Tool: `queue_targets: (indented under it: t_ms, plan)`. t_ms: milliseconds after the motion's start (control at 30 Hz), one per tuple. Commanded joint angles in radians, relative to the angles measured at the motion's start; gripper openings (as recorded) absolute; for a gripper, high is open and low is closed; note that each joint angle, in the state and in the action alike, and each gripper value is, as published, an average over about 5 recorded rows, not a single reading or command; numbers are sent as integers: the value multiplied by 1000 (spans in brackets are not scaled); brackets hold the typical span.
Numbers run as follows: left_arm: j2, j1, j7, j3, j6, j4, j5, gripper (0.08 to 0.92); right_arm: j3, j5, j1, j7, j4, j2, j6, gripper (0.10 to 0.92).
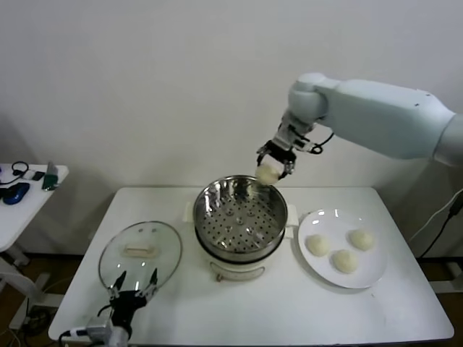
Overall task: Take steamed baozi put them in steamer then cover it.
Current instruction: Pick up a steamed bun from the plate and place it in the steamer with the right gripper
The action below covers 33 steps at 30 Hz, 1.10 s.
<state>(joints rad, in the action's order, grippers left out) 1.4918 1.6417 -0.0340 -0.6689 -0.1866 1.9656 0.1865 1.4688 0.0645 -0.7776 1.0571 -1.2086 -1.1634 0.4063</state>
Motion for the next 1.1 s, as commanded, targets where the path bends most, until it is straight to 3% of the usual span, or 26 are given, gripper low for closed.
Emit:
queue_targets:
  t_ms: [33,400,767,933,1100]
  plan:
    - [1,1,0,1,1,-1,-2,823,17,-250,129,-64,61,-139,130,718]
    - [-2,5,2,7,15,-14,-2,823,-77,-380,308,-163,306,-220,159,720]
    - [-2,0,4,10,22,-29,-3,823,-106,-381,340,-202,383,-253,188,721]
    - [0,1,4,13,21,-25,-4,823,-95,-276,292,-175,345,-227,188,781]
    - [1,6,3,14,18,-17,-9,823,15,21,73,-88,263,-152,183,820]
